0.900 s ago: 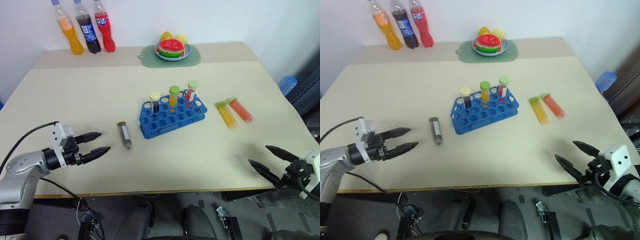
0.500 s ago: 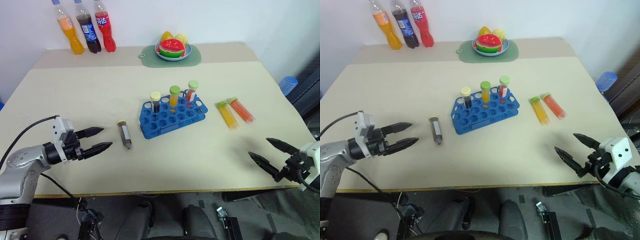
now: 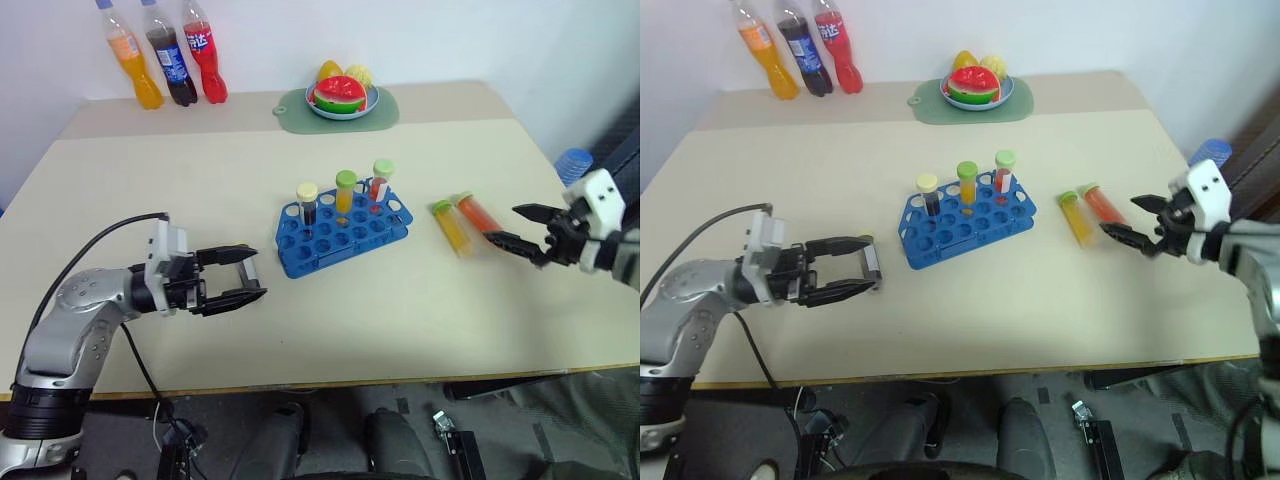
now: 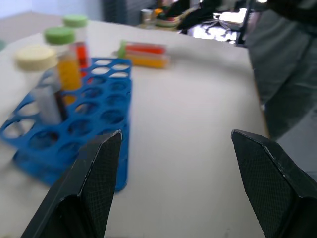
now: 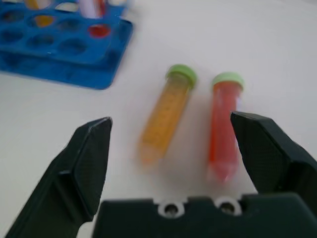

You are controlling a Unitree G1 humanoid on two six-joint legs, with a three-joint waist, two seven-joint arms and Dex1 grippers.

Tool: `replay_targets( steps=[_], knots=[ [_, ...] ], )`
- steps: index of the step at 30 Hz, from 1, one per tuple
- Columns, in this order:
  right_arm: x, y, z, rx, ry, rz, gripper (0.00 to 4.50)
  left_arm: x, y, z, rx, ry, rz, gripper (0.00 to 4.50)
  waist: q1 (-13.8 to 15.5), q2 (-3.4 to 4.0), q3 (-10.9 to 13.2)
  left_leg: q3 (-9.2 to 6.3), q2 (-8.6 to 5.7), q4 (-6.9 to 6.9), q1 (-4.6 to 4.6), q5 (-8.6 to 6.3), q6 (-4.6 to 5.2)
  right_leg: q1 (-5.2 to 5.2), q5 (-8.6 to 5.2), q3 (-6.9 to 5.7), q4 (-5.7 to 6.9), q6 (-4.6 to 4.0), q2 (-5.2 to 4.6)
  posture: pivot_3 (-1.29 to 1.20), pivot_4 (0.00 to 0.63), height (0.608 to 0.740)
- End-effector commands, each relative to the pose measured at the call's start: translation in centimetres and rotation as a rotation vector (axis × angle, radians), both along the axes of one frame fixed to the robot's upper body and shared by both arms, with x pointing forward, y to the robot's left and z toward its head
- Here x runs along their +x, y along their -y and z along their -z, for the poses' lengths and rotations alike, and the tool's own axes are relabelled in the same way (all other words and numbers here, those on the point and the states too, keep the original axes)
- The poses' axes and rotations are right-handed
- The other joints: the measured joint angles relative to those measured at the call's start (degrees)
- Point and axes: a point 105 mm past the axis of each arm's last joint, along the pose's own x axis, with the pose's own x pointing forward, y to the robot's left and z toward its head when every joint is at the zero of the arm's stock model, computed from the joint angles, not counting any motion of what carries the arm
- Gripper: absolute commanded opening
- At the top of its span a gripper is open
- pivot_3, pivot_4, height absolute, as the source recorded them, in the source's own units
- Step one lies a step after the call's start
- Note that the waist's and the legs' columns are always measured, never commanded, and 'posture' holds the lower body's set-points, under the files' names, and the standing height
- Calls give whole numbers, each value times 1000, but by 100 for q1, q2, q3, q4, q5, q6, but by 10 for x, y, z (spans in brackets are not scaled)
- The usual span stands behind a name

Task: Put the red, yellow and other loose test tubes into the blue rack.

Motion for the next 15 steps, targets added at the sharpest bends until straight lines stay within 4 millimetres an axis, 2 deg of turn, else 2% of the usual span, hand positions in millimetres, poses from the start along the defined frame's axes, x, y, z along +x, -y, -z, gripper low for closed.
replay_targets(
  steps=[1, 5, 9, 15],
  knots=[
    [19, 12, 7, -31, -84, 53, 4192, -7, 4, -2, 11, 23, 10, 3647, -23, 5, 2, 0, 0, -3, -1, 0, 0, -3, 0, 0, 0, 0, 0, 0, 150, 740],
    [40, 18, 11, -75, -149, 119, 4192, -18, 6, 3, 0, 2, -8, 3647, -109, 8, 8, 2, -1, -2, -27, 5, -9, -25, 1, 1, -1, 2, 0, 0, 150, 740],
    [50, 15, 10, -106, -205, 152, 4192, -26, 7, 4, -17, -18, -41, 3647, -121, 23, 16, 3, -2, -1, -41, 15, -26, -43, 2, 2, 5, 2, 1, 0, 150, 740],
    [62, 1, 7, -155, -238, 166, 4192, -40, 5, 6, -28, -59, -85, 3647, -128, 29, 19, 2, -2, -2, -41, 16, -27, -48, 2, 5, 11, 1, 2, 0, 150, 740]
  ],
)
